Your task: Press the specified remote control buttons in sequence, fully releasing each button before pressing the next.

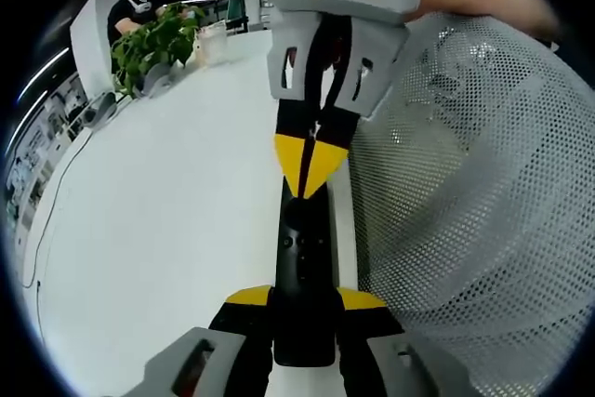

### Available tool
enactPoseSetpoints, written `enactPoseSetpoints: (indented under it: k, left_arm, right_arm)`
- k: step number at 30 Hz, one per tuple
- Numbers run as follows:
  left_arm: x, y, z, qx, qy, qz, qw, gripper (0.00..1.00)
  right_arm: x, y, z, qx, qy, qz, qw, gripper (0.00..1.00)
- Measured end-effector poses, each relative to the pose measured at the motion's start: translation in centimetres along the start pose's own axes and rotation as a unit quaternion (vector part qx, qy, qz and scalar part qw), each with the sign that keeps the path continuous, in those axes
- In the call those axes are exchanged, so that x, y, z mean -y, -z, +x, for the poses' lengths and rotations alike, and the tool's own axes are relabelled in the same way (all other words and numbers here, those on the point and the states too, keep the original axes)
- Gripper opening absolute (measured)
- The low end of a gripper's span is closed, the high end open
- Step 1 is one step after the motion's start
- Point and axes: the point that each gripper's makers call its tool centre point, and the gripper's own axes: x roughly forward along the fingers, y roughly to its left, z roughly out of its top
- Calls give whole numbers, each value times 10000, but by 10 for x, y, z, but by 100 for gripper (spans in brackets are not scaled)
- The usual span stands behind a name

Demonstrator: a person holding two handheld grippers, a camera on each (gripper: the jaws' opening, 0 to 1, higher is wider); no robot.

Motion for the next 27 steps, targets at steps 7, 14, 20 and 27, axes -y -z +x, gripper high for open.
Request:
enactPoseSetpoints:
  k: [7, 14, 20, 27]
  left_arm:
    - [0, 0, 0, -2, -7, -13, 10000, 25]
    - [1, 0, 0, -9, 3, -4, 10000, 25]
    - [0, 0, 0, -15, 1, -10, 10000, 25]
    - [1, 0, 0, 6, -15, -24, 10000, 25]
  right_arm:
    - [1, 0, 0, 46, 14, -32, 10000, 0]
    - [0, -1, 1, -29, 101, -349, 9993, 0]
    - [2, -3, 2, -6, 82, -307, 9995, 0]
    - [1, -10, 3, 88, 59, -333, 9994, 0]
